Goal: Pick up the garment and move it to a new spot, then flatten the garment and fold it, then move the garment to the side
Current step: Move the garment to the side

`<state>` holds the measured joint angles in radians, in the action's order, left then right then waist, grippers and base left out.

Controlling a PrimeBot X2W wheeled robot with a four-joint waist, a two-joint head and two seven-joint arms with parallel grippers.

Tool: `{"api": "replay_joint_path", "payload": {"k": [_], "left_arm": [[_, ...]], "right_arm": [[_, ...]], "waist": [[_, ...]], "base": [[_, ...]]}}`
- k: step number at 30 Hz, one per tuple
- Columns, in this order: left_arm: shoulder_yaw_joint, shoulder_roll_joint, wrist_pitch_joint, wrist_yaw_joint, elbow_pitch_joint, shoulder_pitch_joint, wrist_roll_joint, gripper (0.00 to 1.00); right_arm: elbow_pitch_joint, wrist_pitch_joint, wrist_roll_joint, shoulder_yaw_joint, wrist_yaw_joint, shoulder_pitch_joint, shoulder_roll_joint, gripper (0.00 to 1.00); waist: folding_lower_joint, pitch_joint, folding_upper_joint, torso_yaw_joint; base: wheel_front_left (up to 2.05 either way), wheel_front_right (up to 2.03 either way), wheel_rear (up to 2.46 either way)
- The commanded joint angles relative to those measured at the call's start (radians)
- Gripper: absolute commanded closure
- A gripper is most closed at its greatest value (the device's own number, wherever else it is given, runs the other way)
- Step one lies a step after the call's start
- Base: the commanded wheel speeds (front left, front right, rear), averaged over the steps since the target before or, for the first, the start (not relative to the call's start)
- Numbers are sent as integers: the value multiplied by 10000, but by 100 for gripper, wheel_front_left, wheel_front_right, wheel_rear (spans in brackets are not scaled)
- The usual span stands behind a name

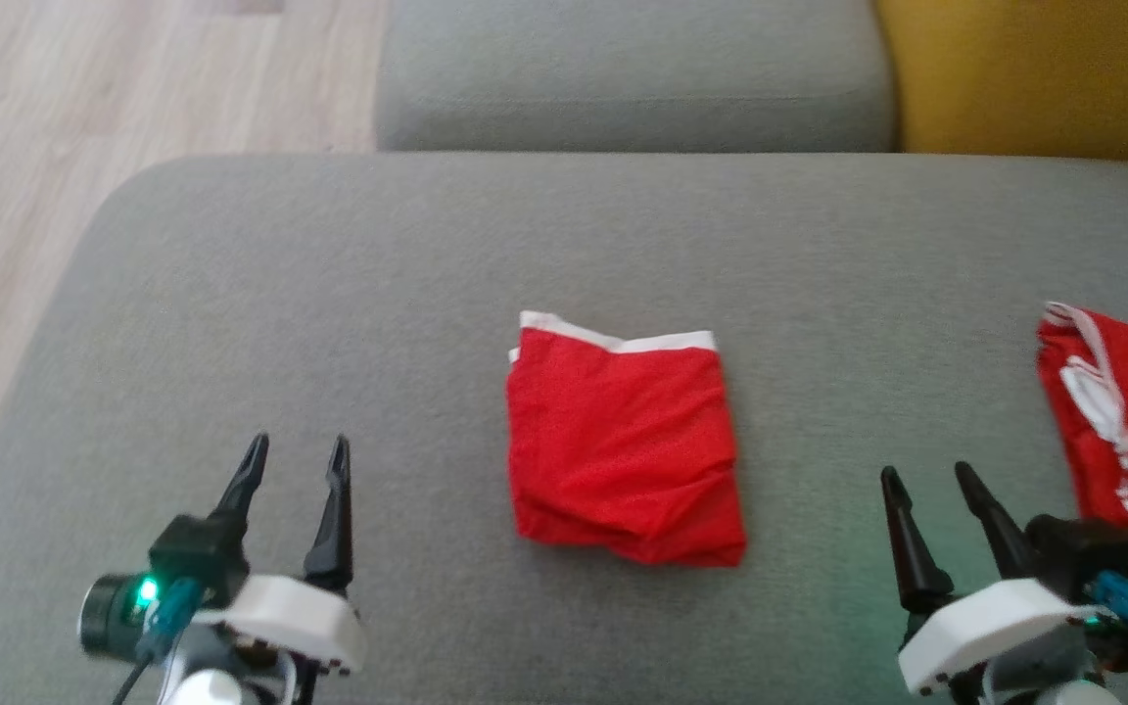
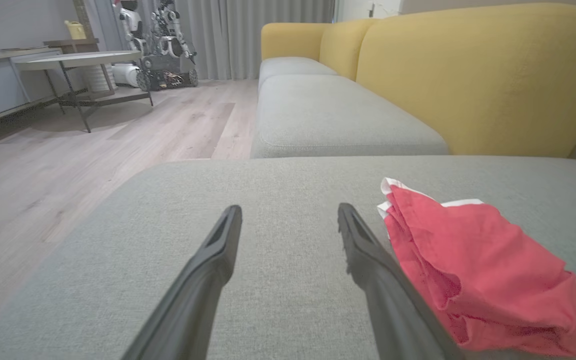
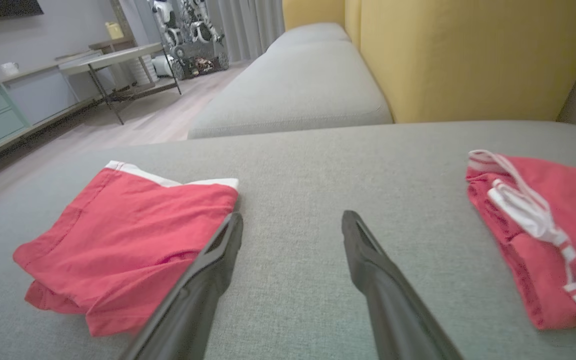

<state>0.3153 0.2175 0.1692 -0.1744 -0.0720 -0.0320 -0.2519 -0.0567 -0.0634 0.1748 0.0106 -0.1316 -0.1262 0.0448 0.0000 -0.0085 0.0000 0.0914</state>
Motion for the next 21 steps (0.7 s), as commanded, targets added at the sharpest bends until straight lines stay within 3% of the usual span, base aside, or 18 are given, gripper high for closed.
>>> {"api": "replay_joint_path", "payload": {"k": [1,11,21], "left_arm": [[-287,44,119,56,271,731,53,0],[181,-654,639,248,-233,1838,114,0],[176,-901,874,309,-542,2127,89,0]], "right_arm": [[199,-2,-30,251,9,748,55,0],[-2625,296,342,795,9,2173,115,0],[-4920,146,867,1369,9,3246,143,0]], "waist": [[0,313,0,391],[0,1101,0,1751],[0,1467,0,2251]], "base": [[0,0,0],[0,0,0],[0,0,0]]}}
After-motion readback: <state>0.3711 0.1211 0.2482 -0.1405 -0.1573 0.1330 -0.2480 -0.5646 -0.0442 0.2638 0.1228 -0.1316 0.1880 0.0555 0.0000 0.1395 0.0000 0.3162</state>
